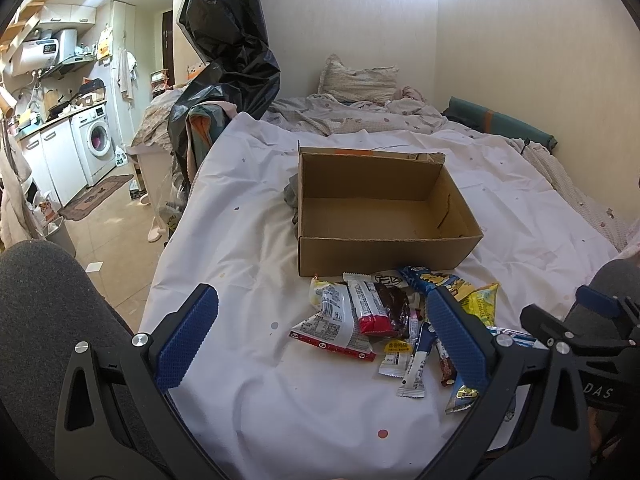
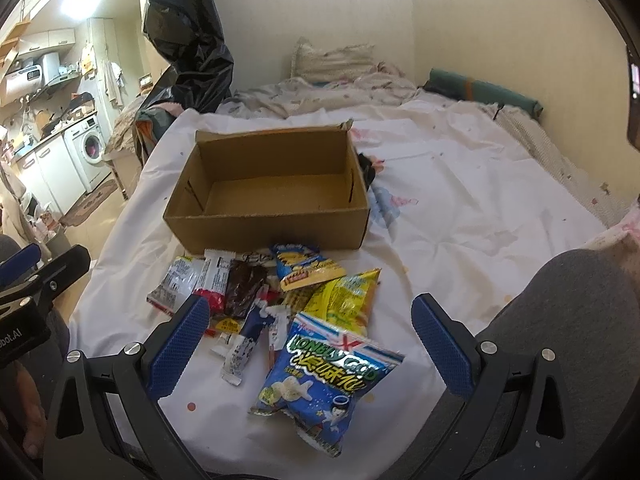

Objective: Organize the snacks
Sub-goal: 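Grasp the blue Lonely God chip bag with the right tool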

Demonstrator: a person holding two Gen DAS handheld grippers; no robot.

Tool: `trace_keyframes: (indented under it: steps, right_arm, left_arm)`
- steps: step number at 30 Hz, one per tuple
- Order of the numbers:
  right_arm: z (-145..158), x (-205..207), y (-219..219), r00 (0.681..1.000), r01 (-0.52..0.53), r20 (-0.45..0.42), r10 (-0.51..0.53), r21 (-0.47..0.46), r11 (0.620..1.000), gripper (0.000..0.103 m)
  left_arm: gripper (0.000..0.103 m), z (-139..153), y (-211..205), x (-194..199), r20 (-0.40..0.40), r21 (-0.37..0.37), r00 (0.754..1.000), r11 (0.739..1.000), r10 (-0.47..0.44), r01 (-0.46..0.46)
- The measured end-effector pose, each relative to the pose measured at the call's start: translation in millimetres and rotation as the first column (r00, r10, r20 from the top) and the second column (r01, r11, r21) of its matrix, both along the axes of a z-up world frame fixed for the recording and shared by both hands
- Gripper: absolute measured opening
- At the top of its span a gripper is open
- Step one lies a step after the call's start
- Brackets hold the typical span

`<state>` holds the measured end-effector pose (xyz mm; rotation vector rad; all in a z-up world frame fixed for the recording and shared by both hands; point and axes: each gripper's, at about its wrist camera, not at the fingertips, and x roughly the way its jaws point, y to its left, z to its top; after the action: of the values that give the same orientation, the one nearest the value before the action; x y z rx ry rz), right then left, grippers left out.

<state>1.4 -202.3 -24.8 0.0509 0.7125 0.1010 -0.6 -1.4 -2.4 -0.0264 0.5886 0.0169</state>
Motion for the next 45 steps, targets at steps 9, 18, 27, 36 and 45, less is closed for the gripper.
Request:
trace_keyframes:
  steps: [9,18,27,36,45]
  right_arm:
    - [-24,45,-27,0.936,0.076,-0.353,0.007,0.221,0.972,0.103]
    - [-103,61,-5,0.785,0.162,-0.620,-0.013,0.185,0.969,0.100]
    - [-115,62,-8,0.783,0.209,-0.619,-0.067,0.160,0.965,0.061]
    - [-64,42,-17,0.889,0.119,-0.457,0.037,0.308,0.944,0.059]
    - [-4,63,-43,0.966,-0.075,-0.201,0.162,0.381,0.922,0.059]
  left_arm:
    - [0.103,-4,13,4,-0.027,-0.031,0.998,0.998,0.051,-0.052]
    - [0.103,-7,16,10,-0.047,-0.042,0.997,0.997,0.067,-0.069]
    - [0.103,-8,17,11,-0.069,-0.050,0.995,0.996,0.076,-0.079]
    - [0.103,-11,17,16,-0.102,-0.024,0.991,0.996,0.086,-0.089]
    - [0.103,-26,35,62,-0.318,-0.069,0.944,0.991,0.088,-0.116]
